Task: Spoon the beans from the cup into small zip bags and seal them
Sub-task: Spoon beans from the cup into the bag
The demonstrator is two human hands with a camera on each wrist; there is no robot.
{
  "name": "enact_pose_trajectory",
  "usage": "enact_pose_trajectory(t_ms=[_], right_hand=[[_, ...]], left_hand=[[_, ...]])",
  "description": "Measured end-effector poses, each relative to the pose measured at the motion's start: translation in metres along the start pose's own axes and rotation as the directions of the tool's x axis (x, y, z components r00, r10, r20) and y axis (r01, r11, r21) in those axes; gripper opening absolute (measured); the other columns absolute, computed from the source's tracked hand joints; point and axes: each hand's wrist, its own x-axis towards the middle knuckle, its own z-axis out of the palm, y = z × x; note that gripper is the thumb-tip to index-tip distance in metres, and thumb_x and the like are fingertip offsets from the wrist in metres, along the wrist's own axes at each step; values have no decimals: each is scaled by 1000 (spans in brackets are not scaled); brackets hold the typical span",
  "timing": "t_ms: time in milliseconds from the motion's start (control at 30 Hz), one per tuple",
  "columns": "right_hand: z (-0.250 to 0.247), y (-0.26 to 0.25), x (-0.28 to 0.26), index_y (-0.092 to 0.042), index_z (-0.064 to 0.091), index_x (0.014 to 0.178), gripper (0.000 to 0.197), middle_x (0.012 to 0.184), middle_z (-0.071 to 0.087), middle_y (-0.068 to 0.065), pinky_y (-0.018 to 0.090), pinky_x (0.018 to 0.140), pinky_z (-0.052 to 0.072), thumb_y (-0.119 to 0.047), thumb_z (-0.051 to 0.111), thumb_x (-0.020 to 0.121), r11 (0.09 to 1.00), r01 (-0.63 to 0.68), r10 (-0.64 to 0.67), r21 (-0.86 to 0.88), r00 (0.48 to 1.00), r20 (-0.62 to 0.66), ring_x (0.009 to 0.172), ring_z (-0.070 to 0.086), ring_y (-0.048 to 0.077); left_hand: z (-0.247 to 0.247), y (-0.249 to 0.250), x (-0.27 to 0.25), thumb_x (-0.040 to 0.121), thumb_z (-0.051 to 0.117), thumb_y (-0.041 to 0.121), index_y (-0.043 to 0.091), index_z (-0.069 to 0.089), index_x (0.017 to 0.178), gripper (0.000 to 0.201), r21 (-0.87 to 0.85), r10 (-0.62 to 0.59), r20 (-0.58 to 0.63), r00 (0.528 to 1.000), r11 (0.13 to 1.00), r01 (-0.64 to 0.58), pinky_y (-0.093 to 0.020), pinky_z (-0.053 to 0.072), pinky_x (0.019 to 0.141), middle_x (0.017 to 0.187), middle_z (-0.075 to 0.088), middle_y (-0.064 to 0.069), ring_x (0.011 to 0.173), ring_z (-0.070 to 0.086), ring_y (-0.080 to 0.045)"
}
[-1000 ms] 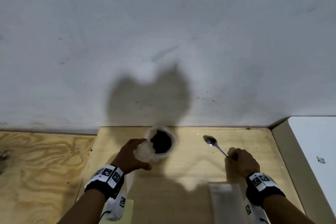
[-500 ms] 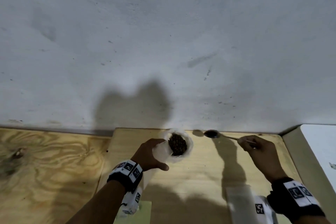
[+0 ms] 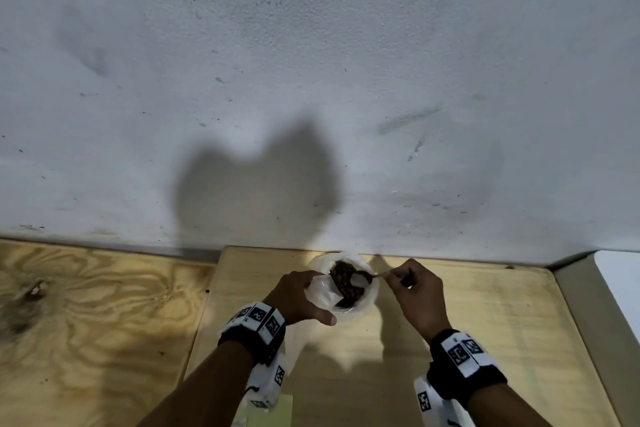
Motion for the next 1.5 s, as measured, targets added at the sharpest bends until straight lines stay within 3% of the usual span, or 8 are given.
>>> enact_pose_trajectory(t_ms=[100, 267, 567, 733, 1000, 1133, 1367, 1500], right_hand=[[6, 1, 5, -19, 59, 71, 22, 67, 68, -12, 28, 56, 47, -13, 76, 83, 995, 11, -14, -99, 1000, -22, 55, 60, 5], [11, 0, 9, -29, 52, 72, 26, 67, 67, -11, 31, 55, 47, -18, 71, 85, 977, 25, -29, -210, 999, -16, 57, 62, 7], [31, 13, 9, -19, 49, 65, 34, 62, 60, -6, 13, 48, 36, -7, 76, 81, 994, -108, 106, -28, 993, -53, 52, 51, 1], [42, 13, 8, -14, 50, 64, 32, 59, 57, -3, 13, 50, 38, -8, 77, 80, 976, -212, 213, 50, 977, -11, 51, 49, 3], [37, 20, 13, -10, 60, 67, 21, 67, 62, 4, 35, 64, 44, -7, 81, 74, 888, -410, 423, 207, 906, -17, 67, 54, 20], [19, 16, 15, -5, 67, 76, 10, 65, 63, 5, 27, 49, 35, -5, 76, 81, 815, -476, 491, 330, 870, 43, 51, 44, 14], [-15, -4, 15, 9, 65, 90, 16, 48, 57, -10, 23, 44, 25, -6, 69, 88, 818, -415, 404, 399, 907, 115, 46, 31, 12], [-18, -24, 15, 8, 64, 86, 12, 56, 62, 1, 23, 43, 24, -3, 70, 86, 834, -343, 321, 433, 939, 126, 47, 30, 15]], left_hand=[[-1, 1, 2, 52, 94, 33, 26, 60, 122, 78, -59, -8, -48, 999, 998, 5, -7, 40, 72, 108, 60, 15, 101, 56, -3], [-1, -12, 5, 42, 94, 37, 27, 68, 113, 76, -103, -44, -75, 996, 994, 36, -18, 50, 79, 105, 68, 15, 100, 63, -5], [-4, -14, 15, 40, 94, 30, 31, 66, 104, 70, -209, -74, -49, 996, 976, 62, -15, 48, 75, 105, 68, 12, 102, 62, -4], [-5, -12, 17, 50, 93, 9, 35, 65, 90, 56, -224, -50, -50, 998, 974, 37, -8, 48, 68, 99, 67, 15, 93, 61, 1], [-10, -18, 17, 50, 91, 8, 25, 67, 103, 61, -210, -74, -22, 997, 975, 68, -17, 51, 74, 107, 68, 6, 101, 63, -11], [-15, -18, 16, 51, 91, 9, 23, 66, 112, 67, -179, -76, 15, 997, 981, 78, -22, 53, 80, 111, 66, 6, 105, 61, -12], [-17, -11, 11, 47, 90, 11, 24, 65, 112, 71, -194, -82, 18, 996, 977, 84, -24, 52, 79, 110, 64, 8, 104, 60, -12], [-14, -9, 9, 31, 87, 28, 29, 67, 104, 76, -210, -82, -5, 997, 975, 79, -34, 56, 86, 109, 68, 7, 105, 62, -14]])
